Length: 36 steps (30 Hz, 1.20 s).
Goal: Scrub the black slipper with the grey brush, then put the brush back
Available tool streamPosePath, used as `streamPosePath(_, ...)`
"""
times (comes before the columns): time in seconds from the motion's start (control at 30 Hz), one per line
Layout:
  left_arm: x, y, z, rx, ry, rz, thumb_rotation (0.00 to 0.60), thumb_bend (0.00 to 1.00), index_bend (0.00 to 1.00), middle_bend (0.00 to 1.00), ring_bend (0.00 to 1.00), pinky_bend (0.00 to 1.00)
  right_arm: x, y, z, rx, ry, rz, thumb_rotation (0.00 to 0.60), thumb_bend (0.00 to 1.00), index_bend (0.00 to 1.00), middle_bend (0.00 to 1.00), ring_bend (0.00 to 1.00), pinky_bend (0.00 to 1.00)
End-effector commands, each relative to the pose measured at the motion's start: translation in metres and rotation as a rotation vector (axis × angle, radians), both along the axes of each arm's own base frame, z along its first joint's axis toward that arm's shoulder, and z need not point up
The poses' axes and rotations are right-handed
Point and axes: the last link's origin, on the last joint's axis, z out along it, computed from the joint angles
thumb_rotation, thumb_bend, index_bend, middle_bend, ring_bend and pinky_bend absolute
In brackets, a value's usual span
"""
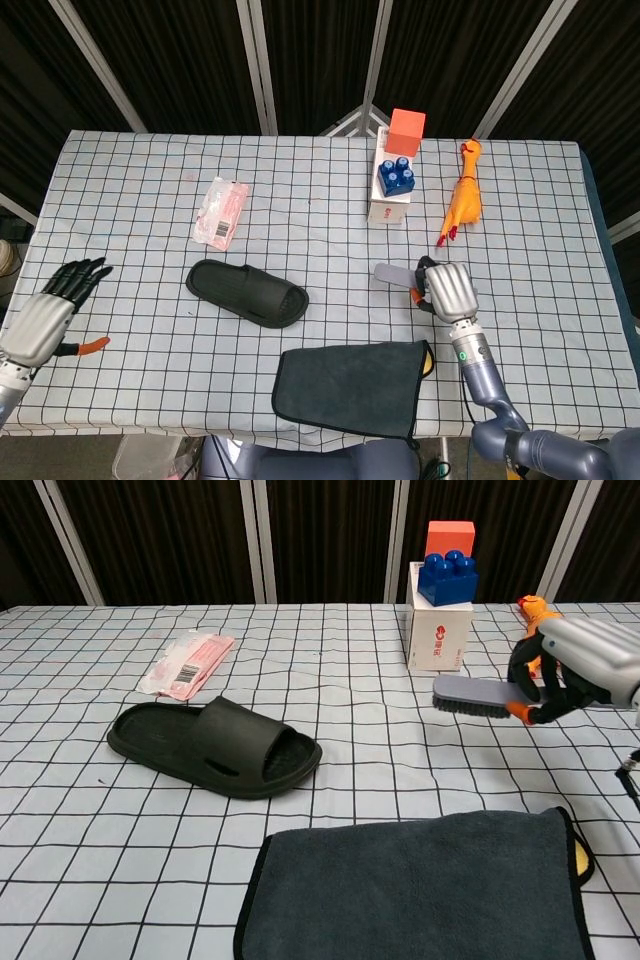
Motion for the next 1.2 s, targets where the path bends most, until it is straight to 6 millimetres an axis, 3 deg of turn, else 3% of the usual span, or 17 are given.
streamPosePath(0.03, -0.005, -0.008, -0.004, 0.045, -0.040, 0.018, 0.573, 0.13, 0.00, 0.00, 0.00, 0.00, -0.019, 0.004, -0.012, 0.043, 0.028, -0.022, 0.600, 0.97, 0.79, 0.77, 0.65, 0.67)
streamPosePath(0.3, -0.009, -0.006, -0.015, 0.021, -0.049, 0.019, 0.576, 0.12, 0.00, 0.00, 0.00, 0.00, -0.017, 0.010, -0.019, 0.067, 0.043, 0.007, 0.600, 0.97, 0.77, 0.77, 0.65, 0.67)
streamPosePath(0.4, -0.010, -0.007, -0.014, 0.036, -0.048, 0.019, 0.577, 0.11, 0.00, 0.00, 0.00, 0.00, -0.017, 0.013, -0.020, 0.084, 0.052, 0.015, 0.600, 0.97, 0.59, 0.68, 0.61, 0.67)
streamPosePath(0.5, -0.011, -0.010, -0.011, 0.052, -0.047, 0.021, 0.578, 0.11, 0.00, 0.00, 0.00, 0.00, -0.016, 0.016, -0.018, 0.097, 0.069, 0.023, 0.600, 0.92, 0.26, 0.48, 0.49, 0.60)
streamPosePath(0.57, -0.011, -0.012, -0.008, 0.070, -0.044, 0.021, 0.579, 0.10, 0.00, 0.00, 0.00, 0.00, -0.014, 0.020, -0.014, 0.100, 0.085, 0.032, 0.600, 0.80, 0.06, 0.33, 0.39, 0.52)
streamPosePath(0.63, -0.011, -0.013, -0.006, 0.078, -0.044, 0.020, 0.579, 0.10, 0.00, 0.00, 0.00, 0.00, -0.011, 0.024, -0.011, 0.098, 0.086, 0.045, 0.600, 0.69, 0.00, 0.23, 0.32, 0.47)
streamPosePath(0.87, -0.010, -0.018, -0.006, 0.068, -0.050, 0.018, 0.576, 0.10, 0.00, 0.00, 0.00, 0.00, -0.005, 0.040, -0.004, 0.147, 0.144, 0.066, 0.600, 0.45, 0.00, 0.05, 0.17, 0.34)
streamPosePath(1.03, -0.010, -0.023, -0.003, 0.076, -0.044, 0.020, 0.581, 0.10, 0.00, 0.00, 0.00, 0.00, 0.001, 0.058, 0.009, 0.142, 0.112, 0.070, 0.600, 0.40, 0.00, 0.00, 0.14, 0.32)
streamPosePath(1.2, -0.021, -0.041, 0.015, 0.215, 0.070, 0.062, 0.599, 0.06, 0.00, 0.00, 0.00, 0.00, -0.021, 0.097, 0.055, -0.064, 0.143, 0.042, 0.600, 0.40, 0.00, 0.00, 0.04, 0.25)
